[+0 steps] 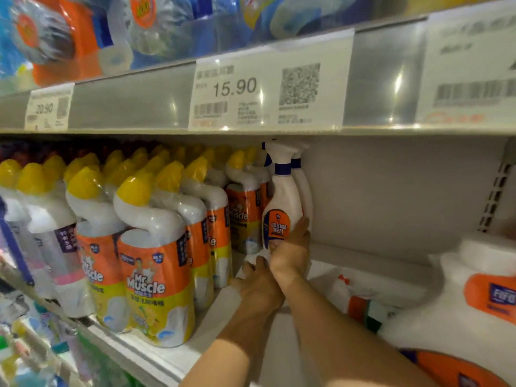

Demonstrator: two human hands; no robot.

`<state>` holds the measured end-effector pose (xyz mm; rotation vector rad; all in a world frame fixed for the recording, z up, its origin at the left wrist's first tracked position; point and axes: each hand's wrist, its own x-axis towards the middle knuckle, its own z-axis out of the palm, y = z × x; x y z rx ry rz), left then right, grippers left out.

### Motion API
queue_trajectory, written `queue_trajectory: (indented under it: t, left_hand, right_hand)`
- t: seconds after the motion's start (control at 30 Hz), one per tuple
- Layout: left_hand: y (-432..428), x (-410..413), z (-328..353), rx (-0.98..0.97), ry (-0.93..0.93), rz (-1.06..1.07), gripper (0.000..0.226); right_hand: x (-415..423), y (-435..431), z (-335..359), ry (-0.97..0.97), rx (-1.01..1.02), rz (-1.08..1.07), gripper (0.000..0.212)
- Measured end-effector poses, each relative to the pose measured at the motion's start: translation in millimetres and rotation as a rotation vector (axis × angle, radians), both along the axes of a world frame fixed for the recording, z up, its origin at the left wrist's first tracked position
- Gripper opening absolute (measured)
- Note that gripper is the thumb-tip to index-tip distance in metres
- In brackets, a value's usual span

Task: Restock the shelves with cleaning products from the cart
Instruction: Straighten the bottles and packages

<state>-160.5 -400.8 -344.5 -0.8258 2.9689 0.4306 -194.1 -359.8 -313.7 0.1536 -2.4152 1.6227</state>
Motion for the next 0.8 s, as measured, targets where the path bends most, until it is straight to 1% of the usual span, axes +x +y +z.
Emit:
queue_trajectory:
  t: [0.07, 0.1, 0.13, 0.2, 0.27, 0.37, 0.43, 0.5, 0.57, 0.7, 0.8]
  left_hand:
    - [4.1, -5.4, -1.4, 0.071, -0.002, 0.01, 0.07]
    - [6.2, -7.5, -2.3, 0.07, 0.009, 0.002, 0.071]
    - [8.6, -8.4, -3.8, 0.037, 0.013, -0.018, 0.072]
    - [7.9, -10.1, -6.6, -0.031, 0.043, -0.043, 0.07]
    - [5.9, -8.8, -9.0, -0.007, 0.128, -0.057, 0.064]
    - [5.2, -3.3, -10.2, 0.061, 0.274, -0.105, 0.059]
    - [3.7, -1.3, -12.0, 0.078, 0.336, -0.116, 0.063]
    - [2.0, -0.9, -12.0, 0.078, 0.343, -0.121, 0.067]
    - [2.0, -0.7, -11.2, 0.073, 0.329, -0.123, 0.069]
    - [3.1, -1.4, -10.1, 0.066, 0.348, -0.135, 0.068]
    - [2.9, -1.0, -11.1, 0.067, 0.33, -0.137, 0.07]
  right_hand:
    - [-8.1, -0.8, -1.1, -0.032, 0.01, -0.016, 0.061]
    - [-9.9, 0.3, -3.8, -0.034, 0.017, -0.01, 0.065]
    - [-9.7, 2.7, -7.0, -0.075, -0.012, 0.007, 0.065]
    - [-15.6, 4.1, -13.4, -0.178, -0.04, 0.0, 0.056]
    - [-13.3, 2.8, -13.4, -0.238, -0.022, -0.041, 0.047]
    - [-9.3, -1.1, -11.3, -0.214, -0.095, -0.138, 0.038]
    - [-3.3, -4.9, -10.6, -0.121, -0.138, -0.177, 0.042]
    - [0.6, -8.5, -10.0, -0.044, -0.113, -0.229, 0.047]
    - [1.9, -8.9, -11.1, -0.034, -0.043, -0.239, 0.046]
    - [2.7, -4.1, -18.3, -0.016, -0.03, -0.116, 0.04]
    - [5.2, -3.3, -16.4, -0.017, -0.047, -0.127, 0.036]
